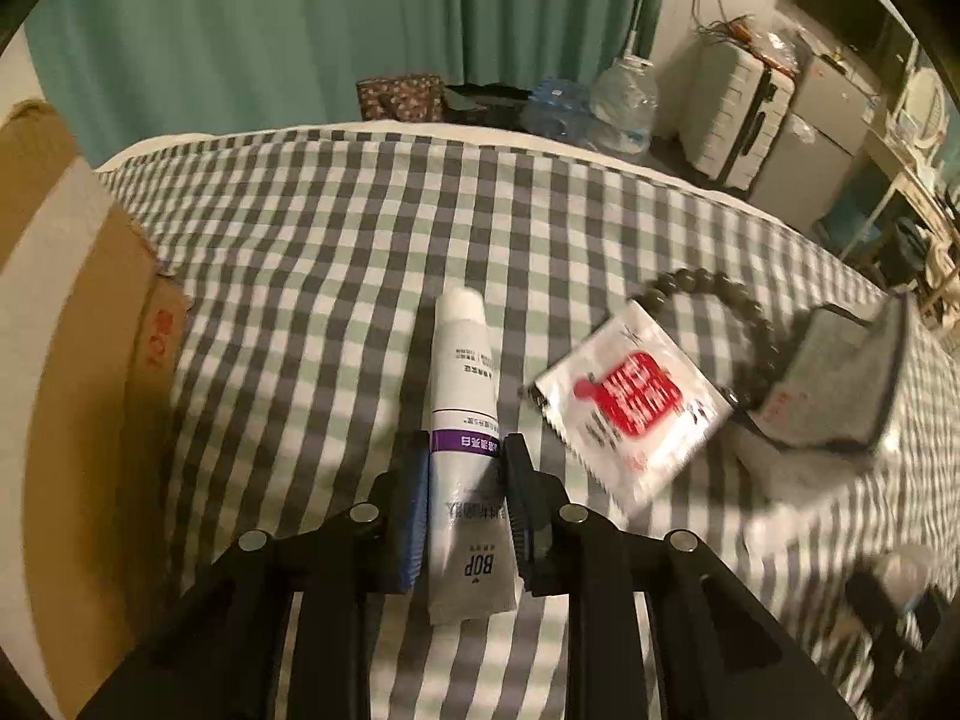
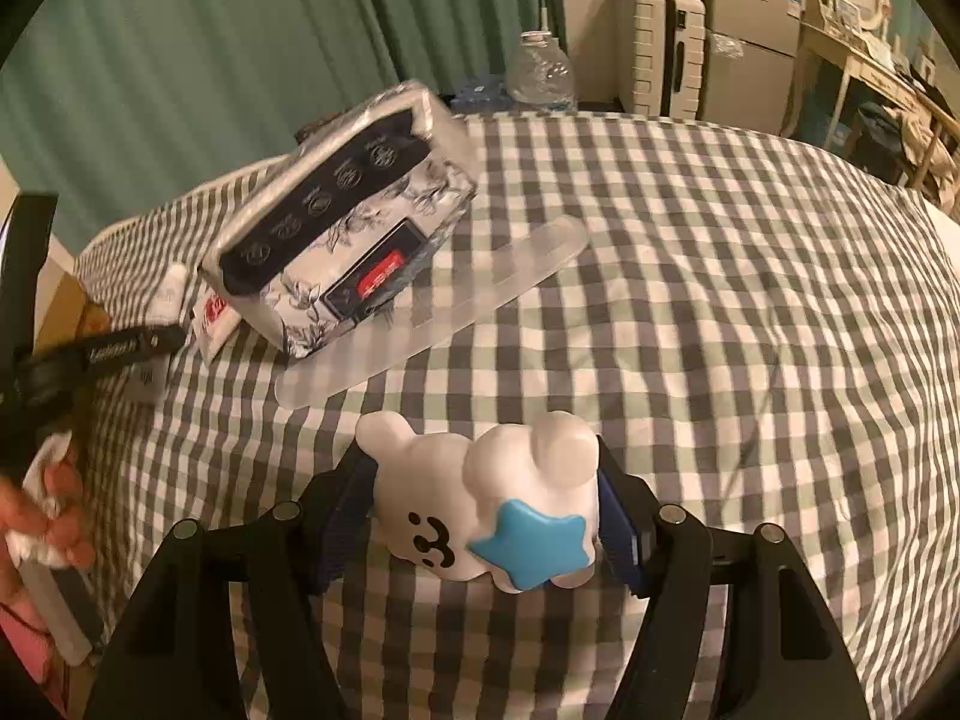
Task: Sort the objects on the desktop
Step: 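Grasp the white blue-star toy with the right tool while the left grasps the white cream tube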
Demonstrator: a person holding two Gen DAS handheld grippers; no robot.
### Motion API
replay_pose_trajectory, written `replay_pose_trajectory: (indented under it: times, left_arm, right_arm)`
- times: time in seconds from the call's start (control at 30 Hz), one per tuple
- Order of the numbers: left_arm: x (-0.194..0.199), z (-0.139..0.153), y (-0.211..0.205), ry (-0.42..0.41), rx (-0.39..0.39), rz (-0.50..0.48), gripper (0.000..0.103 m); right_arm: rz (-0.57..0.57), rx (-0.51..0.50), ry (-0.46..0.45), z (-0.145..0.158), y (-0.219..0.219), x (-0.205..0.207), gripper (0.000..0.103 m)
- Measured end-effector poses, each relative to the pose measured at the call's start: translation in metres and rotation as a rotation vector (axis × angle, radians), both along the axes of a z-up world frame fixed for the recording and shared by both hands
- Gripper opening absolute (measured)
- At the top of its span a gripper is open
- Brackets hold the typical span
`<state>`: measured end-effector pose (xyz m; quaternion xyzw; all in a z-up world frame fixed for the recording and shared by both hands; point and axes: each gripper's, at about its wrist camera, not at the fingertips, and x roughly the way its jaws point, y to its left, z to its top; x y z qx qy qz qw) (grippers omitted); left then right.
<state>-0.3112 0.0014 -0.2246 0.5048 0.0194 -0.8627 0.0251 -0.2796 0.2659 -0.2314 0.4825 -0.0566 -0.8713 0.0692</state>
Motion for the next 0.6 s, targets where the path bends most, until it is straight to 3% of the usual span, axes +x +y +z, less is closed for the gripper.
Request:
replay_pose_trajectory:
  times: [0.07, 0.37, 0.6]
  left_arm:
    - [0.016, 0.011, 0.001, 0.008, 0.001, -0.024, 0.015]
    - [0.083, 0.065, 0.007, 0.077, 0.016, -0.137, 0.013]
    - [0.126, 0.122, 0.017, 0.171, 0.006, -0.185, 0.013]
  right_arm:
    - [-0.009, 0.000, 0.015, 0.005, 0.005, 0.004, 0.067]
    - [-0.014, -0.051, 0.041, 0.029, 0.016, 0.040, 0.067]
    - [0.009, -0.080, 0.133, 0.081, 0.011, 0.088, 0.067]
